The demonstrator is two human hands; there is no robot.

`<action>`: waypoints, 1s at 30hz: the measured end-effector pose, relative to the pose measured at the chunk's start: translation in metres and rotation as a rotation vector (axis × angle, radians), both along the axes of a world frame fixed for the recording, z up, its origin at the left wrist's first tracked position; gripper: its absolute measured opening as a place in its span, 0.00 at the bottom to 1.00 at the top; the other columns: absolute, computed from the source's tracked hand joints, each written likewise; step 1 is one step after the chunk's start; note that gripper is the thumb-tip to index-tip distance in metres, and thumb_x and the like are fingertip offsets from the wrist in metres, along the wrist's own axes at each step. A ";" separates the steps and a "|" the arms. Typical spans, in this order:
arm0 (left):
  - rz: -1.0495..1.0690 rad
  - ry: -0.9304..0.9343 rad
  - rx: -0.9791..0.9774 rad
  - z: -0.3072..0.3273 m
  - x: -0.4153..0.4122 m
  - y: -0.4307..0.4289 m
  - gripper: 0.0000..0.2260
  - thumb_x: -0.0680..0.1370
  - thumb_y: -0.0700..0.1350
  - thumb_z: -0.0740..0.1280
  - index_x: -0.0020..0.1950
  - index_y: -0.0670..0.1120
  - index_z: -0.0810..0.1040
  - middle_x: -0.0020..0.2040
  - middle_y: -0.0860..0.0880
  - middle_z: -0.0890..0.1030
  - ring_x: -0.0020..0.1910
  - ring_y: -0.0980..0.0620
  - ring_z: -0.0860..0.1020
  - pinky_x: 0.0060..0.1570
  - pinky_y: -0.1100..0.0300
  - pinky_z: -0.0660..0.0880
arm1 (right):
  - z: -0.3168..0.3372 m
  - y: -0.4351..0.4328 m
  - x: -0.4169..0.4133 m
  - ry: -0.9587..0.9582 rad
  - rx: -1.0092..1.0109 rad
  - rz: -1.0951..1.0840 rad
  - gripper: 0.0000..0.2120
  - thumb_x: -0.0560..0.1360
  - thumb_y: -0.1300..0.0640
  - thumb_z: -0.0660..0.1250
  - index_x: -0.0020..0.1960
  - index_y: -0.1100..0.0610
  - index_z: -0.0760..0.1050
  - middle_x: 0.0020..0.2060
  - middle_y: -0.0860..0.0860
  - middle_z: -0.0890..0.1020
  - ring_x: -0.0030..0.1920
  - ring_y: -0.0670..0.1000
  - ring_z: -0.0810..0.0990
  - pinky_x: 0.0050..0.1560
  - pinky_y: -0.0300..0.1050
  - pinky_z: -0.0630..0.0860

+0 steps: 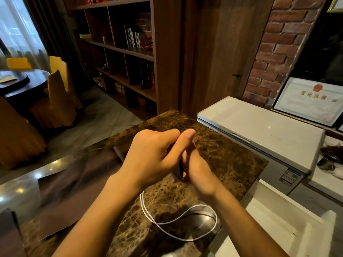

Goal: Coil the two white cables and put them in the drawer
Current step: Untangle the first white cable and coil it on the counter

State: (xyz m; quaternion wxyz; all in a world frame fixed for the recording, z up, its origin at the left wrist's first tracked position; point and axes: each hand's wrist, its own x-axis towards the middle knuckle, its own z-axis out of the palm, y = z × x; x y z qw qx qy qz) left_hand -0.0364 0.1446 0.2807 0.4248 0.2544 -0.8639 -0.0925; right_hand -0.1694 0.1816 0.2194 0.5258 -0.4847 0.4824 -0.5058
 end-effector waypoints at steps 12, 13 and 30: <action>-0.137 0.212 0.163 0.009 -0.004 0.003 0.24 0.84 0.50 0.57 0.32 0.41 0.74 0.25 0.49 0.73 0.25 0.52 0.71 0.28 0.67 0.64 | 0.005 0.010 0.022 -0.081 -0.025 0.115 0.41 0.67 0.20 0.46 0.50 0.55 0.75 0.33 0.45 0.78 0.37 0.46 0.75 0.39 0.39 0.73; -0.136 0.218 0.170 0.010 -0.004 0.003 0.25 0.85 0.50 0.56 0.32 0.41 0.75 0.25 0.49 0.73 0.25 0.52 0.72 0.29 0.68 0.65 | 0.003 0.010 0.023 -0.059 -0.023 0.129 0.44 0.64 0.18 0.46 0.56 0.53 0.75 0.35 0.43 0.81 0.39 0.44 0.78 0.42 0.40 0.73; -0.173 0.223 0.479 -0.005 -0.001 -0.023 0.21 0.83 0.49 0.63 0.32 0.42 0.75 0.26 0.54 0.70 0.25 0.59 0.67 0.28 0.69 0.65 | 0.007 0.036 0.039 -0.284 0.157 0.105 0.20 0.84 0.50 0.55 0.41 0.60 0.76 0.27 0.51 0.74 0.26 0.48 0.70 0.27 0.41 0.68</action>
